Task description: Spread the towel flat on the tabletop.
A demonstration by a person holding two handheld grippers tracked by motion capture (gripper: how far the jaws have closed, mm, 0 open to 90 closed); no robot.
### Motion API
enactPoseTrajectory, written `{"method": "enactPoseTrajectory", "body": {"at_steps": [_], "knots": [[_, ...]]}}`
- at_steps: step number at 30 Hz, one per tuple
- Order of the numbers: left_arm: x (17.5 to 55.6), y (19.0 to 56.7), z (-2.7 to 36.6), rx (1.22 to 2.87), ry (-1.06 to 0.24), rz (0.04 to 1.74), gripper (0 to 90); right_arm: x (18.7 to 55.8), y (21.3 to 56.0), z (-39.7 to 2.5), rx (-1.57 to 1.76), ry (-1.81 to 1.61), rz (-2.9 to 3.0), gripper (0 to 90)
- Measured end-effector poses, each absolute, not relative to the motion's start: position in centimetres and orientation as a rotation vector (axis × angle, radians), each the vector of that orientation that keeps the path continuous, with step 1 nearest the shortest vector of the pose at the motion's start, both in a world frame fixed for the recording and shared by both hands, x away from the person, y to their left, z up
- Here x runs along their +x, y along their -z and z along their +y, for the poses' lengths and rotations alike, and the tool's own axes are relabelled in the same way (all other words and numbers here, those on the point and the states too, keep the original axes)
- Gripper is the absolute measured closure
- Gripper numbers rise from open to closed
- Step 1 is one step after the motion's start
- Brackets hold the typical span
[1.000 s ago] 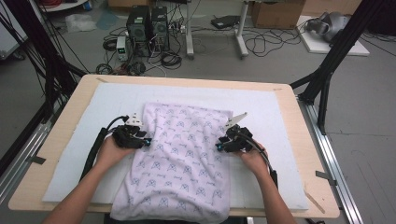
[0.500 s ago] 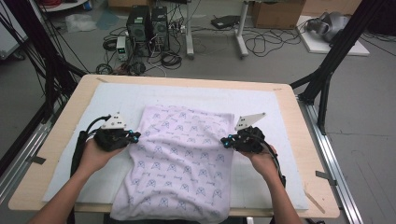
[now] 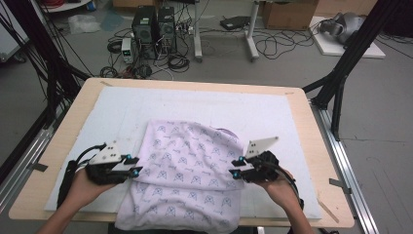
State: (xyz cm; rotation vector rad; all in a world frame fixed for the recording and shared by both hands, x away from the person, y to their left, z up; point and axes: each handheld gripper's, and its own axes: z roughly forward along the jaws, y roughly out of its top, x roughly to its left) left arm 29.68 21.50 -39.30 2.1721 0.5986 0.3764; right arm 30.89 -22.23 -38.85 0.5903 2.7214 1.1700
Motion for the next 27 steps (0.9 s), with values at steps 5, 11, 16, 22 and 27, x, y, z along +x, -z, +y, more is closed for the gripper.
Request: {"method": "enactPoseTrajectory", "body": {"at_steps": [5,11,16,22,27], "knots": [[33.4,40.4,19.3,2.186,-0.354,0.653,56.7,34.0,41.0,-20.6,0.636,-1.061,2.750,55.9],[34.4,43.2,18.3,2.320,-0.206,0.657,85.8,34.6,43.2,-20.1,0.664,-1.003,2.795,77.3],[33.3,42.5,18.8,2.300,-0.236,0.627,89.9,34.3,42.6,-20.2,0.614,-1.059,2.811,88.7],[29.9,40.7,21.3,2.235,-0.237,0.586,90.0,31.9,40.4,-20.9,0.539,-1.148,2.797,88.8],[29.5,40.1,21.5,2.226,-0.309,0.562,81.3,30.3,40.1,-21.3,0.496,-1.158,2.790,73.8]]}}
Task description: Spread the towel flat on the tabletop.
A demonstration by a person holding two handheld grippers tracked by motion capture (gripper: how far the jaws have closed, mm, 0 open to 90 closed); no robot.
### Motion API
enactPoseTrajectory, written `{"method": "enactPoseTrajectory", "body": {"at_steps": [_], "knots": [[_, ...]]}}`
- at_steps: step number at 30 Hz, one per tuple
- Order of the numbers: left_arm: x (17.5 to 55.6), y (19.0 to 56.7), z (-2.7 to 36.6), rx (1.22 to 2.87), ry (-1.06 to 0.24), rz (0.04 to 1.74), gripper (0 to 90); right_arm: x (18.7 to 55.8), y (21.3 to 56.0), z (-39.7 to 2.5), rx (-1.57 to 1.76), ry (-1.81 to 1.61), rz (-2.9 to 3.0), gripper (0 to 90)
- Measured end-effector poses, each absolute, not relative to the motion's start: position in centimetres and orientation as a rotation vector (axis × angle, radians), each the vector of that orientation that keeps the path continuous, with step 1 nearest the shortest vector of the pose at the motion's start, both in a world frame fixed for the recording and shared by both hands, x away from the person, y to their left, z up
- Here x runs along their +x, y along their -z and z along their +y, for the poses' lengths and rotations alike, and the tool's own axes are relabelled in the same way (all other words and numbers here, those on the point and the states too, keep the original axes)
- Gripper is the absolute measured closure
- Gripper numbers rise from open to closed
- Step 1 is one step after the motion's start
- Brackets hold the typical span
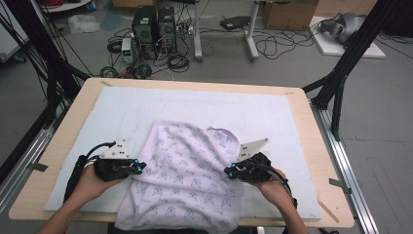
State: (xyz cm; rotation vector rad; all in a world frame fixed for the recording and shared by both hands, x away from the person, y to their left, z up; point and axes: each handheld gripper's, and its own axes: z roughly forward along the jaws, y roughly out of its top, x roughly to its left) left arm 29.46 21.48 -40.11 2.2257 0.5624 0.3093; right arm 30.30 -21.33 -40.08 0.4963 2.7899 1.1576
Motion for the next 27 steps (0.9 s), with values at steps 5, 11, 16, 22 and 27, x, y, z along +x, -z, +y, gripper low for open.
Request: {"method": "enactPoseTrajectory", "body": {"at_steps": [5,11,16,22,27], "knots": [[32.6,40.1,19.5,2.208,-0.360,0.611,55.3,32.9,40.9,-21.0,0.624,-1.150,2.744,58.4],[36.4,42.8,18.4,2.268,-0.287,0.753,55.9,34.7,43.2,-20.0,0.691,-1.074,2.793,56.3],[36.2,43.2,18.4,2.311,-0.240,0.725,89.5,35.2,43.7,-20.1,0.666,-1.108,2.791,81.0],[34.8,41.7,19.6,2.264,-0.270,0.689,90.0,35.2,42.7,-21.1,0.667,-1.197,2.754,84.2],[32.5,40.6,20.9,2.248,-0.288,0.649,90.0,34.3,41.1,-21.6,0.632,-1.216,2.736,84.2]]}}
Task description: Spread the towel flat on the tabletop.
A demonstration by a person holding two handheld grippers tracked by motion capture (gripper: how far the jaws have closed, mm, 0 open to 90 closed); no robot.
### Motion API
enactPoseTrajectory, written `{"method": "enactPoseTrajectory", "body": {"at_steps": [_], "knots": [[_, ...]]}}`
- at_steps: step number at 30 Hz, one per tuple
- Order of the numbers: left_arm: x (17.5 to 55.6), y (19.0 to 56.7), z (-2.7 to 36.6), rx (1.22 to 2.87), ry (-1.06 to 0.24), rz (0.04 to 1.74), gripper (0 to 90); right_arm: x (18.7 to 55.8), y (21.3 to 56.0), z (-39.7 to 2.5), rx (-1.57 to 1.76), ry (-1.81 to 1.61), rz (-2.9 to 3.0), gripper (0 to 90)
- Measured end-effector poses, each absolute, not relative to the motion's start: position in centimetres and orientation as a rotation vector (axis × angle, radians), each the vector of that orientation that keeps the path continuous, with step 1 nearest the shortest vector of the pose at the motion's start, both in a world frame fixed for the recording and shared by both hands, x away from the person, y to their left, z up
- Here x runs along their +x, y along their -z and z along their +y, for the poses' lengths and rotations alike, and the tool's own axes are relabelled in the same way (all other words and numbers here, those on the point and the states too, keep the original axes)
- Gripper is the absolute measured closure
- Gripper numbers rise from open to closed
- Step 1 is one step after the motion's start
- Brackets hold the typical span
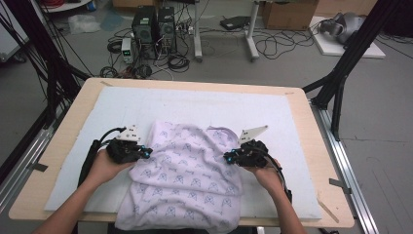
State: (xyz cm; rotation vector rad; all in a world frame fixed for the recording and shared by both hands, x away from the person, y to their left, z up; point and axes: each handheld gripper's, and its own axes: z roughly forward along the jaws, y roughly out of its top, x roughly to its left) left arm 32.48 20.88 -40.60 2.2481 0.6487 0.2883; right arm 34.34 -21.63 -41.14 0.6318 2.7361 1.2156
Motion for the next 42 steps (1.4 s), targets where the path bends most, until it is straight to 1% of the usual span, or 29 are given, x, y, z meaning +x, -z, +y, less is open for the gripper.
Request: {"method": "enactPoseTrajectory", "body": {"at_steps": [1,3,4,5,9,10,12,13,15,16,18,19,20,21,22,23,24,26,28,29,30,31,32,33,34,35,36,39,42], "knots": [[31.2,40.4,21.4,2.247,-0.292,0.640,90.0,33.5,40.6,-21.6,0.593,-1.206,2.746,84.2],[30.6,40.4,21.6,2.246,-0.293,0.630,90.0,32.6,40.2,-21.4,0.556,-1.196,2.759,84.1],[29.2,40.3,21.9,2.248,-0.288,0.609,90.0,32.2,40.0,-21.2,0.529,-1.195,2.761,84.1],[29.2,40.3,21.9,2.248,-0.288,0.609,90.0,32.2,40.0,-21.2,0.529,-1.195,2.761,84.1],[26.1,39.7,22.4,2.235,-0.281,0.562,89.9,29.5,39.7,-20.9,0.433,-1.195,2.823,83.0],[25.2,39.9,22.4,2.224,-0.269,0.538,89.9,29.1,39.8,-20.9,0.427,-1.205,2.843,80.9],[25.2,40.0,22.3,2.221,-0.273,0.534,88.0,29.1,39.6,-21.1,0.432,-1.176,2.829,73.3],[25.6,39.9,22.2,2.214,-0.283,0.535,81.6,29.5,39.4,-21.2,0.453,-1.171,2.812,70.4],[27.8,39.2,21.6,2.189,-0.342,0.561,74.2,31.0,38.8,-21.3,0.513,-1.192,2.768,66.6],[27.8,39.2,21.6,2.189,-0.342,0.561,72.6,31.7,38.6,-21.3,0.527,-1.186,2.741,66.0],[29.7,38.6,20.9,2.173,-0.378,0.579,69.6,33.6,38.4,-21.3,0.589,-1.160,2.718,61.7],[30.8,38.5,20.6,2.170,-0.389,0.591,68.9,34.6,38.4,-21.3,0.613,-1.159,2.704,61.4],[31.9,38.4,20.2,2.174,-0.404,0.605,68.4,35.4,38.4,-21.3,0.643,-1.151,2.694,59.0],[34.0,38.7,19.5,2.155,-0.416,0.653,66.9,36.1,38.5,-21.3,0.659,-1.134,2.678,55.4],[34.0,38.7,19.5,2.155,-0.416,0.653,63.7,36.8,38.7,-21.4,0.689,-1.127,2.663,54.0],[35.9,39.5,19.2,2.170,-0.393,0.715,61.4,37.5,38.8,-21.4,0.712,-1.142,2.660,53.3],[35.9,39.5,19.2,2.170,-0.393,0.715,59.5,37.5,38.8,-21.4,0.712,-1.142,2.660,53.3],[37.6,41.2,19.1,2.204,-0.402,0.806,54.7,39.0,39.5,-21.4,0.745,-1.137,2.648,52.1],[38.4,42.4,19.1,2.243,-0.386,0.866,46.9,39.8,40.1,-21.2,0.774,-1.111,2.648,52.1],[38.7,42.9,19.1,2.263,-0.370,0.893,45.8,40.2,40.5,-21.1,0.783,-1.097,2.655,52.0],[38.7,42.9,19.1,2.263,-0.370,0.893,45.9,40.5,40.9,-20.9,0.797,-1.078,2.659,51.7],[38.9,43.3,19.1,2.269,-0.342,0.902,48.1,40.8,41.3,-20.8,0.800,-1.060,2.668,51.9],[39.0,43.3,19.1,2.258,-0.328,0.897,55.2,41.0,41.7,-20.7,0.809,-1.051,2.671,53.4],[38.9,43.3,19.1,2.253,-0.315,0.878,69.1,41.2,42.0,-20.6,0.815,-1.046,2.675,57.4],[38.8,43.2,19.0,2.266,-0.316,0.855,76.3,41.4,42.2,-20.6,0.824,-1.042,2.688,63.8],[38.7,43.2,18.9,2.277,-0.327,0.842,84.8,41.5,42.4,-20.4,0.808,-1.047,2.703,75.6],[38.7,43.0,19.0,2.274,-0.312,0.832,86.0,41.6,42.4,-20.3,0.780,-1.044,2.748,86.9],[38.5,42.5,19.5,2.254,-0.335,0.839,87.2,41.5,41.7,-20.0,0.770,-1.020,2.738,87.5],[37.7,40.5,20.7,2.160,-0.411,0.833,87.2,41.3,39.0,-21.2,0.779,-1.094,2.641,87.6]]}}
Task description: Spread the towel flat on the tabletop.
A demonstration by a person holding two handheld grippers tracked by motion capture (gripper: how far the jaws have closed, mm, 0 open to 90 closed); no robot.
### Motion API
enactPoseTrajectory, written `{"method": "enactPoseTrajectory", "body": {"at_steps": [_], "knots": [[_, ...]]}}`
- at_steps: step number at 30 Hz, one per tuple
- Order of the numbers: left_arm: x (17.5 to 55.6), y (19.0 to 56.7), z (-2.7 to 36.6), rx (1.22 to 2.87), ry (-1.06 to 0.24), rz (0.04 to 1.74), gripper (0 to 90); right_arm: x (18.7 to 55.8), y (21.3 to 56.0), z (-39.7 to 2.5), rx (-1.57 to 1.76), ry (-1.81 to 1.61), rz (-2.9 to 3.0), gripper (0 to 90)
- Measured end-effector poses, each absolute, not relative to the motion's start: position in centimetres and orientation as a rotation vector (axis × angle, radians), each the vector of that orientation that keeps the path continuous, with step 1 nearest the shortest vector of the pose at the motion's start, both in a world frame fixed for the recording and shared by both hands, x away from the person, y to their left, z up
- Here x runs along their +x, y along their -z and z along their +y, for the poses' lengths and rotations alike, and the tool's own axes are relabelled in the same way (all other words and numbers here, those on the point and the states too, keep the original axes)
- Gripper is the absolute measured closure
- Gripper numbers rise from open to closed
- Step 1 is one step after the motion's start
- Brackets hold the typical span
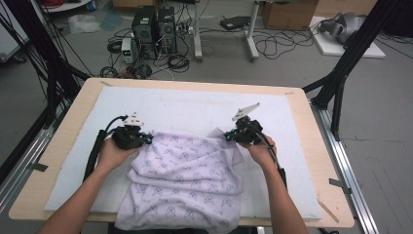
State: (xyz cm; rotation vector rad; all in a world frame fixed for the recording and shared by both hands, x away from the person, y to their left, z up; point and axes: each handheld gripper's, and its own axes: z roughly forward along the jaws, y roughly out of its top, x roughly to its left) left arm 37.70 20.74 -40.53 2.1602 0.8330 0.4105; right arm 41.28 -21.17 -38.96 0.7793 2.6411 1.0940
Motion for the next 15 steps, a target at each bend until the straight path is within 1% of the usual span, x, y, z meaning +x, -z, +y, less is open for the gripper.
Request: {"method": "enactPoseTrajectory", "body": {"at_steps": [1,3,4,5,6,7,8,9,10,11,12,13,14,15], "knots": [[36.8,39.0,21.6,2.106,-0.449,0.820,87.2,41.1,37.9,-21.6,0.776,-1.109,2.617,87.6],[36.2,38.4,22.1,2.097,-0.466,0.808,87.1,40.4,36.2,-22.4,0.740,-1.124,2.573,87.6],[35.0,37.5,23.0,2.075,-0.470,0.790,87.1,40.0,35.6,-22.6,0.738,-1.123,2.563,87.6],[34.3,37.5,23.3,2.078,-0.456,0.777,87.0,39.5,35.3,-22.8,0.732,-1.119,2.563,87.6],[34.3,37.5,23.3,2.078,-0.456,0.777,87.0,39.5,35.3,-22.8,0.732,-1.119,2.563,87.6],[33.4,37.6,23.5,2.097,-0.444,0.756,87.0,38.2,35.3,-23.1,0.703,-1.117,2.576,87.5],[31.6,38.5,23.9,2.133,-0.401,0.737,86.8,37.5,35.7,-23.1,0.697,-1.110,2.590,87.5],[31.6,38.5,23.9,2.133,-0.401,0.737,86.8,36.9,36.3,-23.2,0.694,-1.091,2.617,87.5],[30.8,39.1,24.0,2.153,-0.372,0.727,86.6,36.1,37.1,-23.2,0.695,-1.072,2.645,87.5],[29.2,40.4,24.2,2.192,-0.317,0.713,86.4,35.5,38.0,-23.3,0.687,-1.062,2.672,87.5],[29.2,40.4,24.2,2.192,-0.317,0.713,86.0,35.0,39.0,-23.4,0.692,-1.048,2.696,87.4],[28.5,41.0,24.3,2.201,-0.287,0.699,85.2,34.5,39.8,-23.6,0.717,-1.037,2.726,87.3],[27.6,41.5,24.4,2.213,-0.252,0.686,83.5,34.1,40.5,-23.7,0.722,-1.040,2.752,87.2],[27.3,41.6,24.5,2.214,-0.244,0.680,81.2,33.8,41.1,-23.9,0.723,-1.063,2.759,85.9]]}}
